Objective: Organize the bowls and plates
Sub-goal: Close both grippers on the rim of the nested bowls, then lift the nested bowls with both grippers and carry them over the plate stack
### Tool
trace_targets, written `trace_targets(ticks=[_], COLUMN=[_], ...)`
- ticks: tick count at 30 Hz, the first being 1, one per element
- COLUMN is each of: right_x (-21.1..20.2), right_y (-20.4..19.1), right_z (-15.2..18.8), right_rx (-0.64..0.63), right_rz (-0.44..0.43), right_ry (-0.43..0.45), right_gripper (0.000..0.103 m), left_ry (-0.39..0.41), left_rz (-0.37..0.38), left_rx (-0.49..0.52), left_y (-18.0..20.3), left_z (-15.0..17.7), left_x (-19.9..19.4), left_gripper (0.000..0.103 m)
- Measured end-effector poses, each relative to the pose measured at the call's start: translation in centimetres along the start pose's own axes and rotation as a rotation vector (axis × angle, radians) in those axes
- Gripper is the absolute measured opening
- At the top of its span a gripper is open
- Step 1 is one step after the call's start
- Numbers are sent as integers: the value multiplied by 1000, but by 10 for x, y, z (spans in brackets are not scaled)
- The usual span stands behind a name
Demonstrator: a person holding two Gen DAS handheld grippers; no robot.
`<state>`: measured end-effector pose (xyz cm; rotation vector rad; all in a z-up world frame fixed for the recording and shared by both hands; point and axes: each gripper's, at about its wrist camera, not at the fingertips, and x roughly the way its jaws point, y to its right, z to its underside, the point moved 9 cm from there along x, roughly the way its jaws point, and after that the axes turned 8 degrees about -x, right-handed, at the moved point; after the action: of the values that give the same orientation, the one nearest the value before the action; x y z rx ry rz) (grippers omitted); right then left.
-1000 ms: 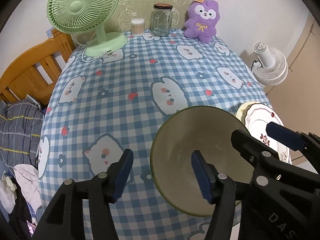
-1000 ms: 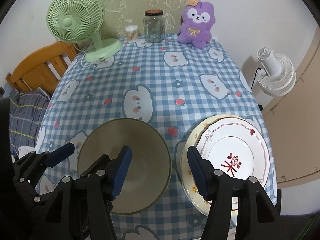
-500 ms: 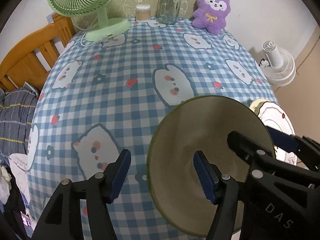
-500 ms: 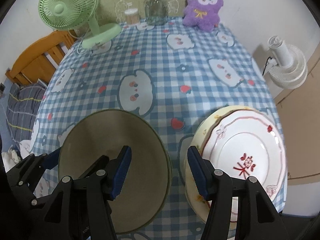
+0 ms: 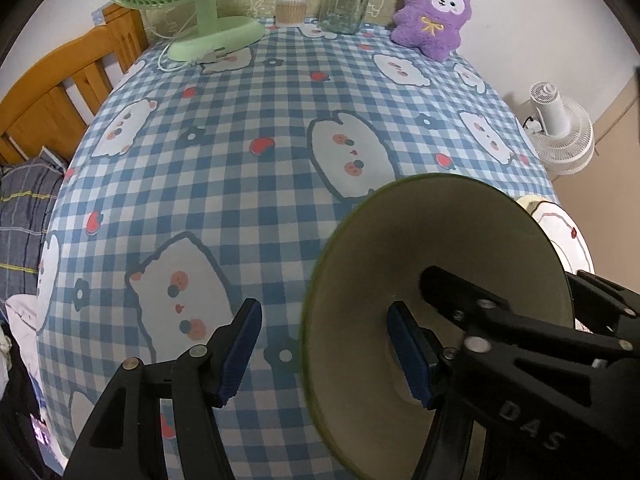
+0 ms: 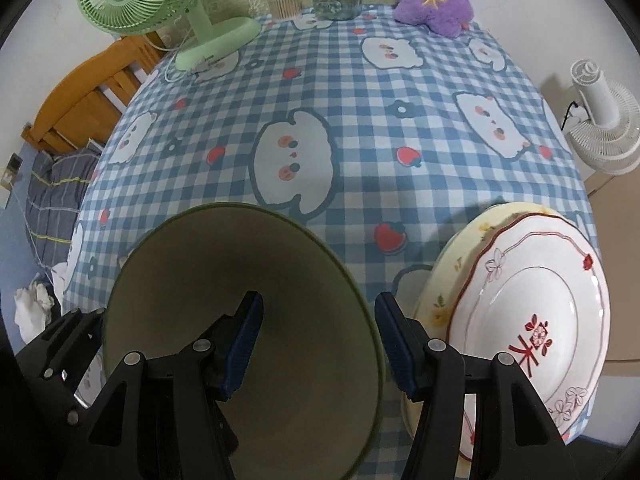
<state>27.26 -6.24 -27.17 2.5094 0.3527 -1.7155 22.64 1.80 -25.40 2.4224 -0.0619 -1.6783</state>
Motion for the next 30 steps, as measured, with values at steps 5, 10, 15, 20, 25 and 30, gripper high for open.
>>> trace_targets(ticks=[5, 10, 15, 20, 25, 30], right_x=[5, 6, 7, 7, 8, 7], right_y=[4, 5, 6, 7, 5, -2], right_z=[2, 3, 5, 7, 6, 3], right_rx=[45, 46, 50, 34, -14, -47], right_rz=[-44, -67, -86, -105, -135, -133], right_ry=[14, 28, 23, 4, -4, -11], right_gripper=[62, 62, 62, 62, 54, 49], left_ry=[-4, 10, 8, 8, 18, 16], left_rz=[28, 39, 34, 7, -31, -40], left_rx=[4, 6, 0, -7, -11, -18], left_y=[6, 10, 12, 15, 20, 19], left_z=[0, 1, 2, 4, 6, 5], left_x=[3, 4, 4, 3, 0, 1], left_gripper=[67, 68, 68, 68, 60, 60])
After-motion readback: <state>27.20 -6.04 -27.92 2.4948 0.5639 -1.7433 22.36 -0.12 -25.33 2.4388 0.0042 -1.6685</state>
